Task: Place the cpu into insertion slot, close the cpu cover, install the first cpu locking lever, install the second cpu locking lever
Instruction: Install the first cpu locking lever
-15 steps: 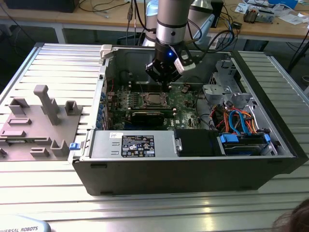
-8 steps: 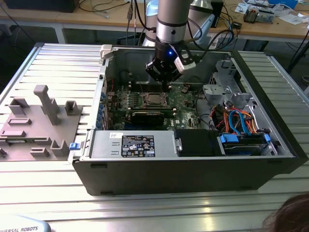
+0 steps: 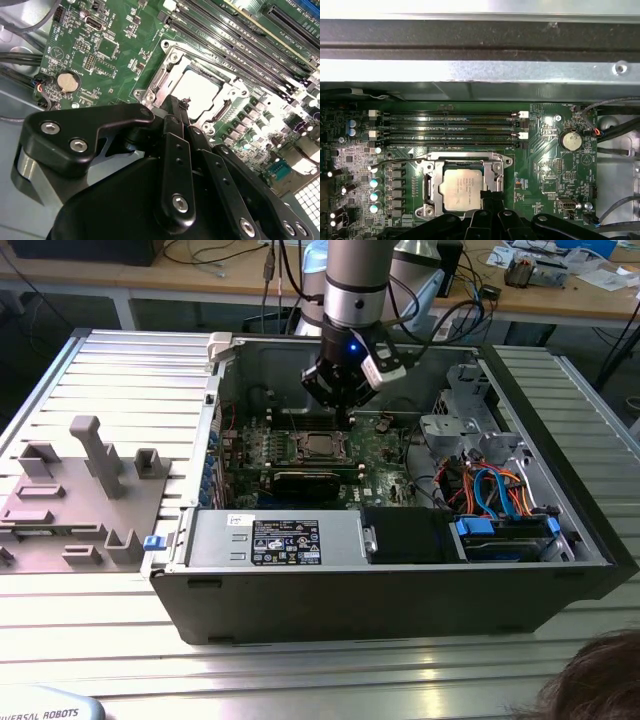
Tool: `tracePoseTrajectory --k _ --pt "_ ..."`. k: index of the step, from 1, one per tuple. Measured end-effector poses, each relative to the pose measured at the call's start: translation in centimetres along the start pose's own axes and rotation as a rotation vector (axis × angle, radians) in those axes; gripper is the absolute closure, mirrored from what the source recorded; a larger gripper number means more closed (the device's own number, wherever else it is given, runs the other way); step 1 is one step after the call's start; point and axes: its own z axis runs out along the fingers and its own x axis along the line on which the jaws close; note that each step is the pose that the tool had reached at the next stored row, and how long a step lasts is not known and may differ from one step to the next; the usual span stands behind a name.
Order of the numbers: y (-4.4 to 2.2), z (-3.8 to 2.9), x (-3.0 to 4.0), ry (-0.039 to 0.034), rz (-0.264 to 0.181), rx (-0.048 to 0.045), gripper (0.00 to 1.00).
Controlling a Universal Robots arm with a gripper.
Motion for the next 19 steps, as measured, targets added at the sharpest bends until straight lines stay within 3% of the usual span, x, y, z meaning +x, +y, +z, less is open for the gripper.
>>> tracePoseTrajectory --k 19 --pt "-0.01 -0.44 0.0 0.0002 0.0 0.0003 0.89"
